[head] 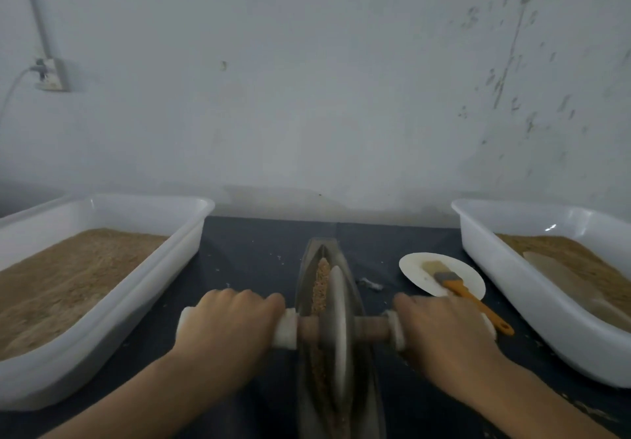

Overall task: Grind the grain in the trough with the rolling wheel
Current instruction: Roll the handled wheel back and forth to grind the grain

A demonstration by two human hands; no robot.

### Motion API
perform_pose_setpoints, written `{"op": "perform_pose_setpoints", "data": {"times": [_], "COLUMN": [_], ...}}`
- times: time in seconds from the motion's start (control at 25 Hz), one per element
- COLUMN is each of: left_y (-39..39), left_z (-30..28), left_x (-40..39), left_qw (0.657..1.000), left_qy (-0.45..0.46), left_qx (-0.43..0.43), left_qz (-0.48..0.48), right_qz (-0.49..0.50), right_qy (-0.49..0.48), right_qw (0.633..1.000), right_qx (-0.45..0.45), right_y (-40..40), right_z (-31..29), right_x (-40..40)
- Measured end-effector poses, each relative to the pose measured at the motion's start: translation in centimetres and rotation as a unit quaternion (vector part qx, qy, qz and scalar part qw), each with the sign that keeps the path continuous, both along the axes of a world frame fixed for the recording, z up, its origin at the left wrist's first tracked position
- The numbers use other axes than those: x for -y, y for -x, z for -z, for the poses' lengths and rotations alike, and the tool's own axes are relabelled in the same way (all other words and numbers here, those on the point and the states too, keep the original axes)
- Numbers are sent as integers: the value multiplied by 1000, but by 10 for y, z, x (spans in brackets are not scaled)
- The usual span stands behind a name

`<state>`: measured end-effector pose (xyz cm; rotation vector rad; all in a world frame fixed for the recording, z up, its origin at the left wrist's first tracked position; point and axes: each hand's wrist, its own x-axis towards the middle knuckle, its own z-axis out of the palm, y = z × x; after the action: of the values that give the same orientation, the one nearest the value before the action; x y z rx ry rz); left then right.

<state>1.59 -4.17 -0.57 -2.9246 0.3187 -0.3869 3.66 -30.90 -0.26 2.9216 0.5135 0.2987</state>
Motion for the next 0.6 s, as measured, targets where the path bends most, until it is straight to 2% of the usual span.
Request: {"op": "perform_pose_setpoints", "data": {"times": [0.16, 0.28, 0.36, 0.48, 0.6], "left_y": [-72, -87, -69, -13, 33], "left_z": [-5, -5, 2, 8, 1], "left_x": [5, 7, 5, 0, -4], "left_qw": [998, 997, 997, 998, 1000], "left_qy": [-7, 10, 16, 56, 21], "left_qx": [57, 65, 62, 7, -10], "left_qz": [-35, -47, -41, -8, 8], "right_qz": [19, 33, 14, -24, -51], "right_qy": [1, 17, 21, 32, 43], "right_qw": [994, 990, 993, 998, 996], "right_qx": [109, 137, 117, 40, -56], "right_y": [-69, -85, -66, -11, 27], "right_z": [2, -2, -3, -8, -23], "right_x": [-23, -31, -27, -14, -4]}}
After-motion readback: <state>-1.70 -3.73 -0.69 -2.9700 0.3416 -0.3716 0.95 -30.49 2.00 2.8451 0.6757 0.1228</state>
